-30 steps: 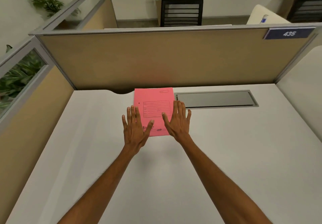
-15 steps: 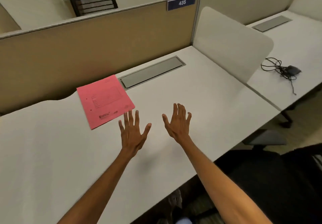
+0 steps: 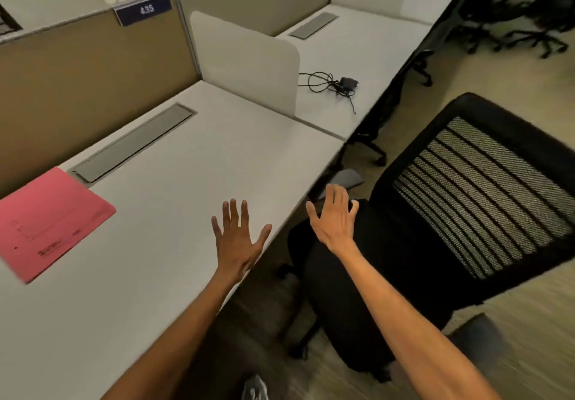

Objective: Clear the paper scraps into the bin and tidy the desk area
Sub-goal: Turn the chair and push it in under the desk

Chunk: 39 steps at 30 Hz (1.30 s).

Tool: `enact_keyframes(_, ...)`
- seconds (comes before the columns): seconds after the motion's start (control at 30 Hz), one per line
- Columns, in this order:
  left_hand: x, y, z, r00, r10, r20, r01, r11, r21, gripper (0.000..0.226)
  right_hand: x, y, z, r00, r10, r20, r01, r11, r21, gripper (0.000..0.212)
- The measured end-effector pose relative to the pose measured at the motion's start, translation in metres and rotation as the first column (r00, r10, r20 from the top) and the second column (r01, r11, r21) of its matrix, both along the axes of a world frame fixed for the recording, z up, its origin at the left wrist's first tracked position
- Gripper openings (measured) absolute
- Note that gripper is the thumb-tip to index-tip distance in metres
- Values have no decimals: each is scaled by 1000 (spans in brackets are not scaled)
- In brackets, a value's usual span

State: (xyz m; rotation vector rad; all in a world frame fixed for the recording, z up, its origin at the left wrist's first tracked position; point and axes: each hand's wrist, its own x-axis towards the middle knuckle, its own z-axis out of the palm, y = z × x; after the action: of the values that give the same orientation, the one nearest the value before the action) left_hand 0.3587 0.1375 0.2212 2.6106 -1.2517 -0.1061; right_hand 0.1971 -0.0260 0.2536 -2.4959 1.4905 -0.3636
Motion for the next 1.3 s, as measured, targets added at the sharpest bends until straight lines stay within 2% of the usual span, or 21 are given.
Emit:
enact_keyframes(0.37,-221,-90,10,996,-83,-21,84,996,13,98,-226,-124,49,991,-129,-42,120,978,-171,65)
enact_keyframes(0.57,-334,-154,38,981,-190,-36,187,979,-86,100,-307,-181,92,984,-173,-45,158,960,-230,66)
enact_keyframes(0.8,-416,-213,59,942,-321,-102,305,941,-145,117,-359,-221,130,971,-239,-18,223,929,-296,66)
enact_keyframes(1.07,-512,-290,90,756,-542,-367,487,840,-239,131,-398,-246,148,937,-350,-8,338,908,-248,60)
enact_keyframes(1.17,-539,-313,94,729,-559,-395,504,829,-243,124,-407,-252,146,931,-364,-30,355,922,-153,55)
enact_keyframes(1.3,-559,-339,88,778,-476,-409,407,879,-249,107,-414,-260,137,936,-316,-156,287,940,-185,41)
